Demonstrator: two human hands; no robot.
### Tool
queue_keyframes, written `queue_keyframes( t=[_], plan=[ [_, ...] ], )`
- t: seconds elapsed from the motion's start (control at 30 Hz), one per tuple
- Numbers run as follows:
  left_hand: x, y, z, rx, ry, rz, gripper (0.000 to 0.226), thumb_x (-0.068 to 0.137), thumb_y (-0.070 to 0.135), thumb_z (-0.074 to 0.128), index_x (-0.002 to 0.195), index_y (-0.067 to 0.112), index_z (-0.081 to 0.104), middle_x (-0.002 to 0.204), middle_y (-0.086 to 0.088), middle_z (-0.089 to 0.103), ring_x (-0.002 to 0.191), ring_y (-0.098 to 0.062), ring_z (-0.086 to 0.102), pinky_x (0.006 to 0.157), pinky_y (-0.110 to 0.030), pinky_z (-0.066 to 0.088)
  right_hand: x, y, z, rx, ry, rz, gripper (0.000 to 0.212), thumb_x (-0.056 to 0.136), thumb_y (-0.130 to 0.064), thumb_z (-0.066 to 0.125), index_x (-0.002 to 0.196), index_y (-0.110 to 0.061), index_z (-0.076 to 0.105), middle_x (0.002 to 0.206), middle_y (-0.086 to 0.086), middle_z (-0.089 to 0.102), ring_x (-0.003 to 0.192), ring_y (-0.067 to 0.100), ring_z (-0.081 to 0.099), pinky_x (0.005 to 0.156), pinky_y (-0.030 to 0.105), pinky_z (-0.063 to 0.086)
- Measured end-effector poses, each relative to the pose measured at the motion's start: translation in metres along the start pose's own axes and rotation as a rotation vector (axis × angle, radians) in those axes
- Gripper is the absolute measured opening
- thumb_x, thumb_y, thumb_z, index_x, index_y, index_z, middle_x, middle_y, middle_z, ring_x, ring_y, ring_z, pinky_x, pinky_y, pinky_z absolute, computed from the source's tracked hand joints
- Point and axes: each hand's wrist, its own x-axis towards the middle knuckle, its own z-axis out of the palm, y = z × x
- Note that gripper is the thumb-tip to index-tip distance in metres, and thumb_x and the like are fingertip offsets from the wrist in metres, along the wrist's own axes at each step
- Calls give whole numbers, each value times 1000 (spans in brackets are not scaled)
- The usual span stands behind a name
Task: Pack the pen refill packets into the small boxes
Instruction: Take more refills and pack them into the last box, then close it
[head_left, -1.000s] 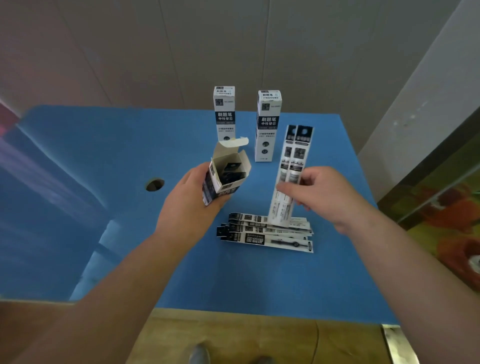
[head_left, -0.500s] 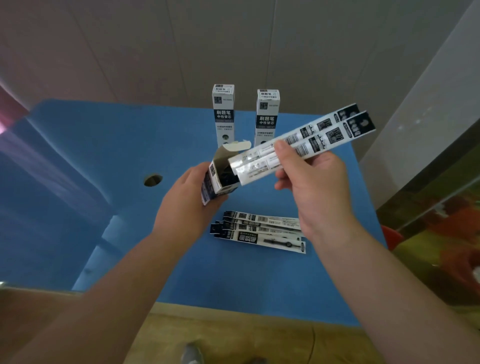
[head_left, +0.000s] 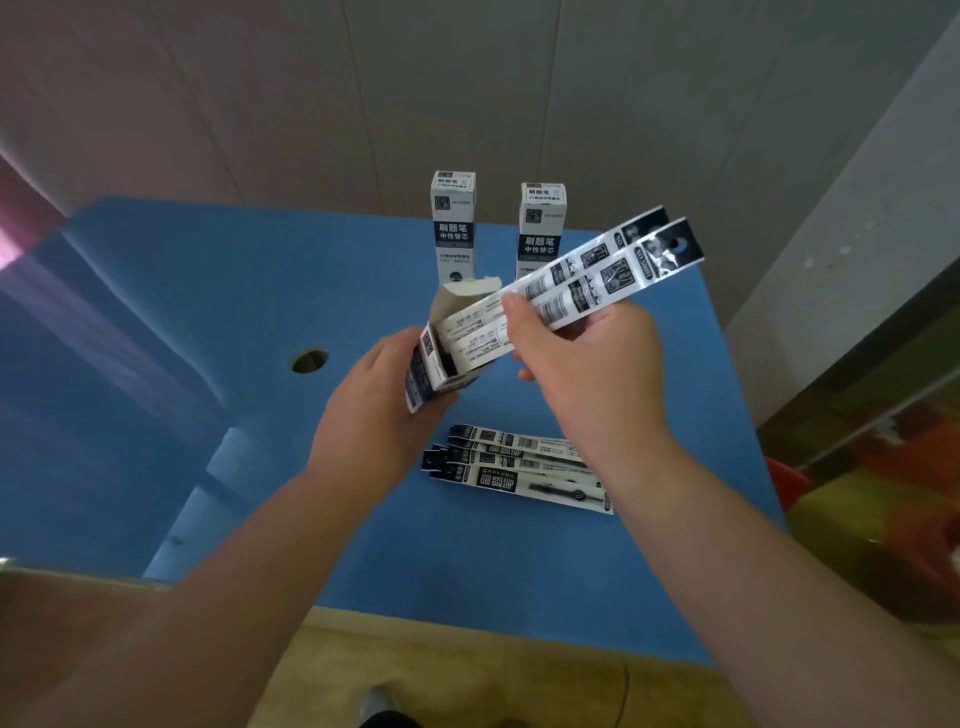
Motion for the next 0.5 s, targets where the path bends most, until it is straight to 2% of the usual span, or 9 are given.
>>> queue_keyframes(
  t=[0.07, 0.17, 0.27, 0.4, 0.43, 0.5],
  plan=[
    [-1, 0, 1, 2, 8, 12, 52, 86, 32, 77, 132, 35, 52, 123, 17, 58, 108, -9, 58, 82, -28, 44, 0, 0, 3, -13, -10, -14, 17, 89, -27, 74, 77, -15, 75, 68, -6, 74, 58, 9, 70, 60, 37, 60],
    [-1, 2, 2, 16, 14, 25, 51, 87, 31, 76, 132, 34, 52, 121, 17, 59, 107, -8, 56, 81, -27, 42, 2, 0, 8, -52, -9, -64, 16, 89, -26, 74, 80, -12, 73, 69, -8, 74, 59, 5, 69, 58, 28, 59],
    [-1, 1, 2, 19, 6, 17, 47, 87, 33, 74, 129, 37, 51, 120, 18, 59, 106, -8, 56, 80, -29, 44, 2, -2, 12, -164, -41, -117, 20, 88, -30, 74, 77, -13, 72, 64, -11, 70, 59, 0, 67, 50, 18, 51],
    [0, 0, 3, 15, 7, 32, 47, 87, 36, 75, 128, 38, 52, 120, 18, 60, 107, -8, 56, 81, -29, 46, 4, 0, 15, -368, -110, -165, 23, 88, -41, 72, 77, -21, 70, 63, -15, 64, 57, -1, 60, 42, 16, 40],
    [0, 0, 4, 15, 11, 32, 47, 87, 36, 75, 128, 38, 52, 120, 18, 60, 107, -7, 55, 81, -28, 44, 5, 0, 15, -399, -128, -167, 20, 88, -43, 71, 81, -24, 71, 68, -16, 65, 60, -2, 60, 45, 15, 41],
    [0, 0, 4, 20, 18, 33, 48, 87, 35, 76, 128, 37, 52, 120, 18, 60, 106, -6, 55, 80, -27, 42, 7, 1, 14, -348, -172, -109, 16, 86, -44, 74, 84, -29, 70, 78, -17, 70, 70, -3, 64, 55, 20, 52]
  ],
)
